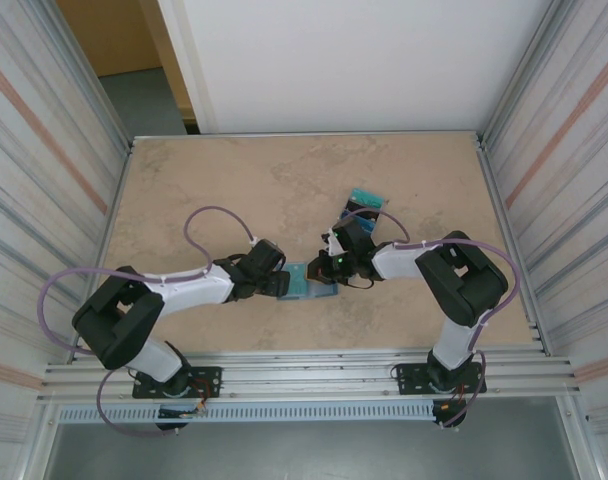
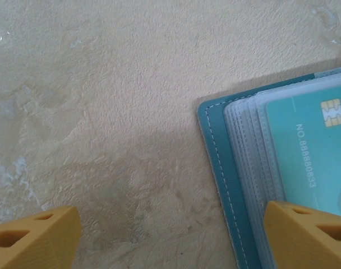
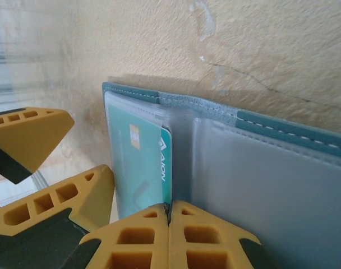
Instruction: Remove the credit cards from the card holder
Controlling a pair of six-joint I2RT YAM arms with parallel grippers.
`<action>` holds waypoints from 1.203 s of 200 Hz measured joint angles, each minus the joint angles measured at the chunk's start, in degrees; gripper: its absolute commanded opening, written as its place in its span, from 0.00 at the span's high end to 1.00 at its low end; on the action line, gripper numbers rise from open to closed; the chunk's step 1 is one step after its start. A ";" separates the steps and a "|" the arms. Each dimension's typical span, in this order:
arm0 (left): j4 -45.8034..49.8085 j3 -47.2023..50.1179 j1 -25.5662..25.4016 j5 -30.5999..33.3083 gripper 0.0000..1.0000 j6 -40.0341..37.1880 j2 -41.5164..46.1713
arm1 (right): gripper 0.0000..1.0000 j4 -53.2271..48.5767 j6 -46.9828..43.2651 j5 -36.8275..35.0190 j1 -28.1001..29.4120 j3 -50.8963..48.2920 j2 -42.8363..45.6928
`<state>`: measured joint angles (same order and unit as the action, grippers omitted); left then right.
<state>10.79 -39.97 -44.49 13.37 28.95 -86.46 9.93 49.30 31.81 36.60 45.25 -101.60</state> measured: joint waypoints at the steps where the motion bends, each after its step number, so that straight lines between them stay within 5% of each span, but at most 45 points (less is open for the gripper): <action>1: 0.00 -0.02 0.00 0.00 0.14 0.00 -0.04 | 0.96 0.00 -0.02 0.00 -0.02 -0.02 0.00; 240: 1.95 -1.92 0.00 0.13 0.15 -0.55 -0.24 | 0.96 -10.03 -4.85 -0.48 -4.00 -0.50 6.12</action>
<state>12.73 -41.89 -44.49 13.50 28.40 -86.70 -0.10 44.45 31.33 32.60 44.75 -95.48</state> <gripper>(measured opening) 0.851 0.058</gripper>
